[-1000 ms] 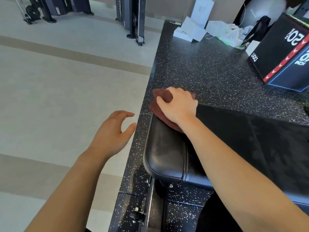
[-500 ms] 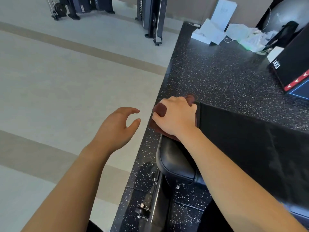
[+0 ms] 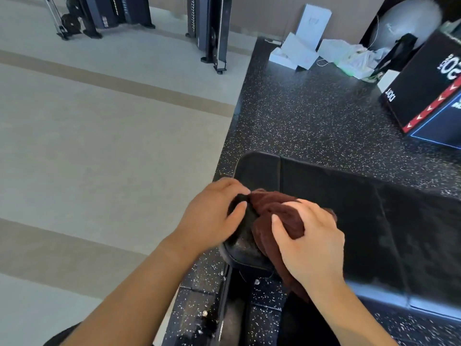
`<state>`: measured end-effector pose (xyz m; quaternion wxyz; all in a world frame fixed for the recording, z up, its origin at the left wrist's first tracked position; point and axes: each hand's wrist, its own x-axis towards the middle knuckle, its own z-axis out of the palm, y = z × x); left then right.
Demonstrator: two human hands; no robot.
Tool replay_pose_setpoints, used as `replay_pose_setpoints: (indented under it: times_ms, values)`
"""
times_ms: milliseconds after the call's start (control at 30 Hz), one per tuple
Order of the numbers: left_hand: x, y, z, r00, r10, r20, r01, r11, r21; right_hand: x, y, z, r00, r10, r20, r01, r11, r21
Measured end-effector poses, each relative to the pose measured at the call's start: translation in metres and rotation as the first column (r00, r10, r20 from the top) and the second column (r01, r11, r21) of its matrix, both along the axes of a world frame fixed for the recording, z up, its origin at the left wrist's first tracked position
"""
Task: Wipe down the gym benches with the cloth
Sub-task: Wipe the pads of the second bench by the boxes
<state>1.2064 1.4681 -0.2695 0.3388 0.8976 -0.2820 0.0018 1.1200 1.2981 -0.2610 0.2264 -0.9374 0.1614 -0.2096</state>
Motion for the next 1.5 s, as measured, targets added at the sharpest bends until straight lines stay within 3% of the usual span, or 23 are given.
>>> replay_pose_setpoints:
  times_ms: [133,300,433,600,933,1067,1300,1500]
  values:
    - [-0.002,-0.020,-0.008,0.999,-0.019,0.040,0.020,1.000,-0.011,0.035,-0.004,0.004,0.994,-0.065,-0.083,0.067,0.997,0.022]
    - [0.001,-0.022,-0.007,0.998,0.010,0.059,-0.008,1.000,-0.029,-0.021,-0.016,0.003,0.995,-0.040,-0.089,0.044,0.998,0.045]
    - [-0.008,-0.038,-0.006,0.990,-0.091,0.109,0.089,0.996,0.018,-0.059,-0.042,-0.002,0.983,-0.179,-0.036,0.180,0.983,0.026]
    - [-0.011,-0.054,-0.010,0.989,-0.089,0.120,0.078,0.993,0.091,-0.027,-0.043,0.000,0.958,-0.281,-0.058,0.283,0.958,0.036]
    - [-0.008,-0.055,-0.013,0.988,-0.080,0.128,0.068,0.993,0.101,-0.046,-0.032,-0.009,0.982,-0.187,-0.039,0.188,0.982,0.033]
    - [-0.004,-0.047,-0.012,0.994,-0.099,0.036,0.098,0.995,0.030,-0.033,-0.031,-0.008,0.975,-0.219,-0.027,0.219,0.976,0.017]
    - [0.008,-0.029,-0.007,0.999,0.027,0.046,-0.030,0.998,0.058,0.004,-0.026,-0.001,0.988,-0.136,-0.080,0.138,0.990,0.026]
    - [0.017,-0.066,0.000,0.997,-0.056,0.062,0.049,0.994,0.097,0.025,-0.061,0.001,0.967,-0.208,-0.147,0.212,0.977,0.011]
